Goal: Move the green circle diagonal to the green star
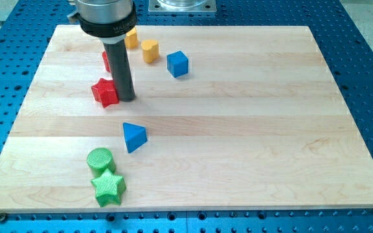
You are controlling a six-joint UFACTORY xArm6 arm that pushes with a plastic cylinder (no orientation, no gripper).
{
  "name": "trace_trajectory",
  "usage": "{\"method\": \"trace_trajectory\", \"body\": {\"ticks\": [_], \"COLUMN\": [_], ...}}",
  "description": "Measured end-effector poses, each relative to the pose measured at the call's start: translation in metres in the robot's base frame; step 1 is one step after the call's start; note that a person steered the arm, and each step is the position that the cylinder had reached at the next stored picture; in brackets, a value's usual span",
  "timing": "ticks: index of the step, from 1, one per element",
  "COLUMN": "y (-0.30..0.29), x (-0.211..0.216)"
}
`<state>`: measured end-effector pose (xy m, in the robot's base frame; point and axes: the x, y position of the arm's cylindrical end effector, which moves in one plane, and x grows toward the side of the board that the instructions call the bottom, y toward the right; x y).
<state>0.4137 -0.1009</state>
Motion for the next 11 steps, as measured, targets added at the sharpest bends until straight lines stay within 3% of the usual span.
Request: {"method": "trace_trajectory", "body": {"ticks": [1,2,3,5,8,9,10,11], "y": [0.07,0.114,0.077,0.046,0.006,-0.009,0.055,0.09], "x": [0.03,0.106,0.162,0.113,0.147,0.11,0.069,0.07]}}
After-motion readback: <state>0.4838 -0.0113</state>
